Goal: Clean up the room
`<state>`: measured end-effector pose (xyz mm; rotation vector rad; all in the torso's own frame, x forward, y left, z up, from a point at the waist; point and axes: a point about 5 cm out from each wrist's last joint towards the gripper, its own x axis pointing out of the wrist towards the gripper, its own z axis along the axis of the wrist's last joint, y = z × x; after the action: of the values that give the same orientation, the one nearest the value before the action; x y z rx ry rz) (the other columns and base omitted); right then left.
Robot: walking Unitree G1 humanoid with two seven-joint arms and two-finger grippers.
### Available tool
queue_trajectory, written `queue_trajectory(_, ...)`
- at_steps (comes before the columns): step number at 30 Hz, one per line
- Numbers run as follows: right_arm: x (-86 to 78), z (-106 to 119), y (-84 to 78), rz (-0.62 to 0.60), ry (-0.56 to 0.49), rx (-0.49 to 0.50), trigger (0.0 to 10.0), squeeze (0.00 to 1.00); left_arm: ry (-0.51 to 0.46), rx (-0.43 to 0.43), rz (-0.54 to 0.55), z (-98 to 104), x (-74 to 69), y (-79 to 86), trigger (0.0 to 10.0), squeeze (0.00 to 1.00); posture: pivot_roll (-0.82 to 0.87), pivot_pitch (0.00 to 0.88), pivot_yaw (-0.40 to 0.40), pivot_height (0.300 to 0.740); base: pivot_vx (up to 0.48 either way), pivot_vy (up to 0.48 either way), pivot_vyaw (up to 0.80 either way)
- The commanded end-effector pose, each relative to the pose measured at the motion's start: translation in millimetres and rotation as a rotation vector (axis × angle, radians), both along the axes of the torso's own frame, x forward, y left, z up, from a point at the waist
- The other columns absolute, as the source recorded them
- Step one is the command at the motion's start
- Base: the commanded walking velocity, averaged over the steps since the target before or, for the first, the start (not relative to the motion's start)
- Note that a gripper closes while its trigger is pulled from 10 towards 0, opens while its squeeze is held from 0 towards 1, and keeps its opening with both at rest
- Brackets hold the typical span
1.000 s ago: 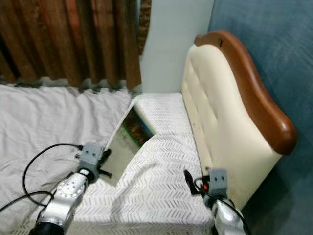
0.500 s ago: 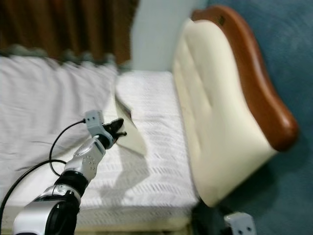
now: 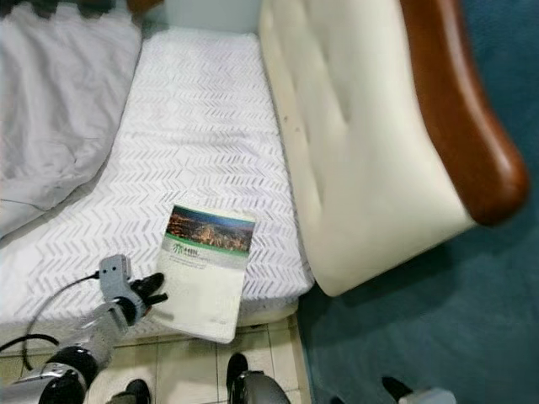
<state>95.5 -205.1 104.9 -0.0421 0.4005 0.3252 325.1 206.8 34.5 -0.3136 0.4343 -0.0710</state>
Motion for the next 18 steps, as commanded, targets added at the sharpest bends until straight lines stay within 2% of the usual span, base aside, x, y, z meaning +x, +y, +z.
queue_trajectory(1, -4.1, -2, -4.6, -0.020, 0.045, -0.008, 10.0, 0.00, 0.023, 0.112, 0.007, -5, -4.8, 5.4, 10.0, 0.00, -0.43, 0.475, -0.269, 0.740, 0.000, 0.000, 0.00)
queue_trajectory(5, -3.5, -1, -1.9, -0.023, 0.065, 0.000, 10.0, 0.00, -0.029, 0.250, 0.151, 11, -0.8, 38.8, 10.0, 0.00, -0.41, 0.484, -0.264, 0.740, 0.000, 0.000, 0.00)
queue_trajectory(8, -4.0, -1, -1.5, -0.023, 0.073, 0.003, 10.0, 0.00, -0.045, 0.256, 0.188, 16, 1.2, 43.4, 10.0, 0.00, -0.41, 0.486, -0.264, 0.740, 0.000, 0.000, 0.00)
queue_trajectory(11, -5.5, -1, -0.8, -0.023, 0.081, 0.006, 10.0, 0.00, -0.063, 0.174, 0.240, 20, 7.1, 37.0, 10.0, 0.00, -0.41, 0.489, -0.265, 0.740, 0.000, 0.000, 0.00)
queue_trajectory(12, -5.5, -1, -0.8, -0.023, 0.081, 0.006, 10.0, 0.00, -0.063, 0.174, 0.240, 20, 7.1, 37.0, 10.0, 0.00, -0.41, 0.489, -0.265, 0.740, 0.000, 0.000, 0.00)
queue_trajectory(15, -6.8, -1, 1.0, -0.026, 0.087, 0.008, 10.0, 0.00, -0.080, 0.038, 0.312, 26, 16.9, 21.7, 10.0, 0.00, -0.42, 0.488, -0.261, 0.740, 0.000, 0.000, 0.00)
queue_trajectory(18, -6.6, -1, 1.9, -0.030, 0.087, 0.008, 10.0, 0.00, -0.083, 0.016, 0.302, 28, 21.2, 12.3, 10.0, 0.00, -0.42, 0.486, -0.254, 0.740, 0.000, 0.000, 0.00)
